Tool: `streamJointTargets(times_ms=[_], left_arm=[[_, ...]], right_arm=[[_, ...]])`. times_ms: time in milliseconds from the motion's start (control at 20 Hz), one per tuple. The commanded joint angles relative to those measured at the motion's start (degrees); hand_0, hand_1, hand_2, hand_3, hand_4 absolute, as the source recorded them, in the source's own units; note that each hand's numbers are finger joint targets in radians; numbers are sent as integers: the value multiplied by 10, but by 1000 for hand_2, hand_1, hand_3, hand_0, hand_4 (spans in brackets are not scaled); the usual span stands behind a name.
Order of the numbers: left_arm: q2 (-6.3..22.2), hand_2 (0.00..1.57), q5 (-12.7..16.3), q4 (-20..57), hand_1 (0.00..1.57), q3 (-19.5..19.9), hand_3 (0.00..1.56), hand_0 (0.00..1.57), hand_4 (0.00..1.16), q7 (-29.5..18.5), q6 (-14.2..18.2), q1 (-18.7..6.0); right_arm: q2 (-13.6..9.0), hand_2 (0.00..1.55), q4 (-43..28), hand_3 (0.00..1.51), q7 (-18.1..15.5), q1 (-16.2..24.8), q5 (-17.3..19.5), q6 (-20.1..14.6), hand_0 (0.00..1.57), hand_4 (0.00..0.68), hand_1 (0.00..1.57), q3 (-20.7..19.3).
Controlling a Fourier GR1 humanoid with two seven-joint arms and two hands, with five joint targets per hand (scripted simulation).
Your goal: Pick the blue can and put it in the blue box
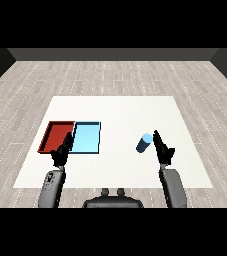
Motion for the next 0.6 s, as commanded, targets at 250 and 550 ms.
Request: streamJointTargets(times_ms=[250,550], left_arm=[[12,0,2,-22,0,33,0,0,0,16,-11,-13],[-25,0,58,11,0,36,0,0,0,-184,-56,-21]], right_arm=[[-20,0,13,0,31,-24,0,24,0,0,0,-41],[-14,0,31,0,-108,-49,-115,125,0,0,0,-70]])
